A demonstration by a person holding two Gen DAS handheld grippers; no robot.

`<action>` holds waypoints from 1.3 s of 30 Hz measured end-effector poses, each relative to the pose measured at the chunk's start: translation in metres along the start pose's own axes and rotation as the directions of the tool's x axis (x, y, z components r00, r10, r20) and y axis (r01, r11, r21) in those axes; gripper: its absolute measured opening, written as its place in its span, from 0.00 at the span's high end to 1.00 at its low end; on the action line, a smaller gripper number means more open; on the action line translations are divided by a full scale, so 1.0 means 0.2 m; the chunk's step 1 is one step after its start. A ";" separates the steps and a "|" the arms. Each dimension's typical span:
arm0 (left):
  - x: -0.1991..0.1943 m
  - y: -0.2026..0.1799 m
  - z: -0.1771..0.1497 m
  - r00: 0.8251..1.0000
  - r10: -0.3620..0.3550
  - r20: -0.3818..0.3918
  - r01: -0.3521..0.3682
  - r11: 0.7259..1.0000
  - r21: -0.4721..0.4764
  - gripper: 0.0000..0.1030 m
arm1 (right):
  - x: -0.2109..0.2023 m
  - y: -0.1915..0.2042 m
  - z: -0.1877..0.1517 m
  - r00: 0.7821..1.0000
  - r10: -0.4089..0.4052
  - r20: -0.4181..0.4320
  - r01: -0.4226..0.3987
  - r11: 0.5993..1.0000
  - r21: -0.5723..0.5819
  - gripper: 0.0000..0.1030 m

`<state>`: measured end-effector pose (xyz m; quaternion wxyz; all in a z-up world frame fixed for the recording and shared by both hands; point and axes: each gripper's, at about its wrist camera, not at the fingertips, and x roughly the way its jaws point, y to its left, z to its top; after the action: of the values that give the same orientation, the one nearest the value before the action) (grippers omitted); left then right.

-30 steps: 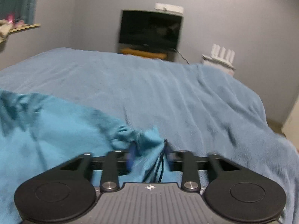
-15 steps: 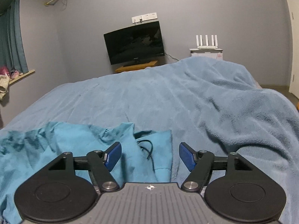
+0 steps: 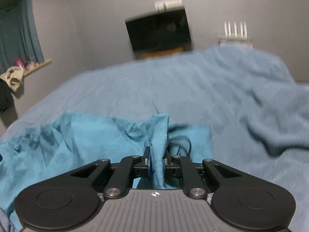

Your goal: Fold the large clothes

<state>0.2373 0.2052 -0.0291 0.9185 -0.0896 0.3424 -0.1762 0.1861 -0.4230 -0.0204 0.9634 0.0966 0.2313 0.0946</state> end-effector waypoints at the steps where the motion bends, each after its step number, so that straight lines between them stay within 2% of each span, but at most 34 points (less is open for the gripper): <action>1: 0.01 -0.01 0.02 1.000 0.007 0.018 -0.007 1.000 0.009 0.90 | -0.03 -0.01 0.01 0.998 -0.018 0.059 0.018 1.000 0.012 0.93; 4: 0.02 -0.02 0.06 0.995 0.048 0.089 -0.051 0.998 0.022 0.91 | -0.07 -0.08 0.04 0.987 -0.053 0.154 0.040 0.995 0.091 0.93; 5: 0.03 -0.02 0.07 0.991 0.069 0.114 -0.072 0.997 0.025 0.91 | -0.06 -0.09 0.04 0.980 -0.089 0.178 0.071 0.992 0.104 0.94; 7: 0.08 0.00 0.09 0.983 0.127 0.133 -0.135 0.990 0.052 0.91 | -0.02 -0.10 0.02 0.972 -0.154 0.177 0.137 0.985 0.104 0.94; 9: 0.18 0.06 0.08 0.980 0.189 0.062 -0.191 0.981 0.030 0.91 | 0.06 -0.13 0.00 0.973 -0.202 0.112 0.188 0.974 0.125 0.94; 13: 0.37 0.22 -0.06 0.965 0.248 -0.085 -0.253 0.966 -0.054 0.91 | 0.26 -0.20 -0.09 0.977 -0.208 -0.044 0.213 0.964 0.159 0.88; 15: 0.40 0.24 -0.12 0.956 0.277 -0.096 -0.282 0.959 -0.040 0.89 | 0.32 -0.20 -0.11 0.971 -0.223 -0.089 0.234 0.963 0.132 0.79; 17: 0.39 0.25 -0.13 0.954 0.284 -0.096 -0.290 0.955 -0.055 0.87 | 0.34 -0.18 -0.13 0.965 -0.242 -0.098 0.253 0.961 0.112 0.74; 18: 0.38 0.25 -0.13 0.948 0.303 -0.093 -0.309 0.950 -0.054 0.87 | 0.35 -0.18 -0.13 0.963 -0.254 -0.096 0.263 0.959 0.104 0.70; 20: 0.35 0.21 -0.12 0.929 0.362 -0.078 -0.365 0.930 -0.038 0.80 | 0.32 -0.17 -0.12 0.963 -0.265 -0.057 0.270 0.957 0.109 0.61; 23: 0.20 0.14 -0.12 0.904 0.427 -0.017 -0.427 0.903 -0.044 0.72 | 0.18 -0.19 -0.10 0.967 -0.247 0.053 0.233 0.954 0.189 0.46; 24: 0.12 0.11 -0.11 0.903 0.430 0.010 -0.429 0.902 -0.043 0.71 | 0.11 -0.19 -0.10 0.966 -0.242 0.087 0.219 0.952 0.215 0.45; 27: -0.05 -0.02 -0.10 0.923 0.372 0.094 -0.371 0.928 -0.035 0.59 | -0.06 -0.17 -0.10 0.965 -0.219 0.142 0.185 0.959 0.216 0.45; 29: -0.14 -0.15 -0.09 0.933 0.326 0.155 -0.326 0.945 -0.028 0.44 | -0.14 -0.10 -0.11 0.970 -0.196 0.143 0.173 0.972 0.161 0.44; 31: -0.16 -0.28 -0.08 0.945 0.263 0.193 -0.268 0.963 0.002 0.39 | -0.18 0.01 -0.14 0.981 -0.152 0.120 0.139 0.985 0.103 0.43; 35: -0.08 -0.58 -0.15 0.977 0.132 0.168 -0.152 0.982 0.111 0.38 | -0.17 0.31 -0.20 0.998 -0.028 0.049 0.030 0.999 -0.042 0.44; 39: 0.11 -0.80 -0.27 0.991 0.054 0.125 -0.076 0.981 0.180 0.38 | -0.09 0.58 -0.29 0.999 0.048 0.003 -0.046 0.983 -0.179 0.44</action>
<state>0.1762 0.0465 -0.0368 0.9470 -0.0033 0.2717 -0.1713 0.1276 -0.3080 -0.0365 0.9666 0.0155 0.2160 0.1374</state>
